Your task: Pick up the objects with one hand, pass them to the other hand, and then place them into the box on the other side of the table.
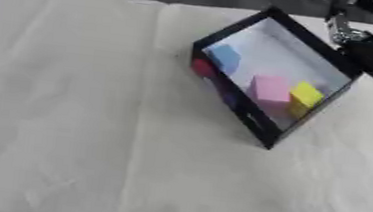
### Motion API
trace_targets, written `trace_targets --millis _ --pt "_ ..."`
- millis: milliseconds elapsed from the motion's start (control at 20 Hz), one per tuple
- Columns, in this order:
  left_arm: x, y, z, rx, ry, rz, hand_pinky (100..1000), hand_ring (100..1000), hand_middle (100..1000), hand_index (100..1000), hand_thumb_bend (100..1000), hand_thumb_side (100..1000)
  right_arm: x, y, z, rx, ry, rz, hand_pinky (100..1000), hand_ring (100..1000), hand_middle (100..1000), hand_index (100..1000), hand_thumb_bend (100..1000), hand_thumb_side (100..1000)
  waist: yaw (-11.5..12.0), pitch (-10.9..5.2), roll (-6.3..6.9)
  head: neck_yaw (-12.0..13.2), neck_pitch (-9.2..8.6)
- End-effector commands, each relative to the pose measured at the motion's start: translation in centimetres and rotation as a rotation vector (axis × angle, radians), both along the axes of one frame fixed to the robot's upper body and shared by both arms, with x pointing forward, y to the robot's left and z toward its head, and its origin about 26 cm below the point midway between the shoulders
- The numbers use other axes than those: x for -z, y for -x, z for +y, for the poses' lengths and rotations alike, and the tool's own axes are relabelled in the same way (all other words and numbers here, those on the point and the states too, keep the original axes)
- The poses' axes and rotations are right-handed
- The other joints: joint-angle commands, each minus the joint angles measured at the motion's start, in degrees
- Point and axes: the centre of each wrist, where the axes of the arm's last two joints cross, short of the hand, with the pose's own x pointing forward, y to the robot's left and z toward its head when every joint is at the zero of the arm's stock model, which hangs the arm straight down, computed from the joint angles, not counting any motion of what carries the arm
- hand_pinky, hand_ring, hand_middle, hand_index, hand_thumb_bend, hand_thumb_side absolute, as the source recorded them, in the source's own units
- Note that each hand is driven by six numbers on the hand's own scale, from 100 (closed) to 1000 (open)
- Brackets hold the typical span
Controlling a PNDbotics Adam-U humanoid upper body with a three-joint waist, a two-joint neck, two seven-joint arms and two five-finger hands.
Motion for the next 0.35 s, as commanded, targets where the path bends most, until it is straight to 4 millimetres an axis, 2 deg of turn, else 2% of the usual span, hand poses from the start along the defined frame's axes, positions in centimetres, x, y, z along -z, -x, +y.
trace_targets --millis 50,200,350 --pt "-1.1 0.4 1.2 -0.038 0.055 -0.032 752 669 803 827 295 815 -0.9 0.9 -0.8 0.000 -0.047 -0.047 925 912 960 988 100 528 0.08 -0.70 0.61 0.96 -0.77" --pt "-0.9 0.4 1.7 -0.045 0.127 -0.036 754 667 807 832 301 819 -0.1 1.2 -1.3 -0.018 -0.101 -0.032 929 921 972 996 100 533 0.08 -0.56 0.54 1.56 -0.92" --pt "-0.5 0.4 2.0 -0.033 0.195 -0.044 757 672 817 845 294 821 0.8 1.4 -1.7 -0.033 -0.173 -0.022 934 940 1000 1000 100 544 0.05 -0.45 0.64 3.28 -1.09"
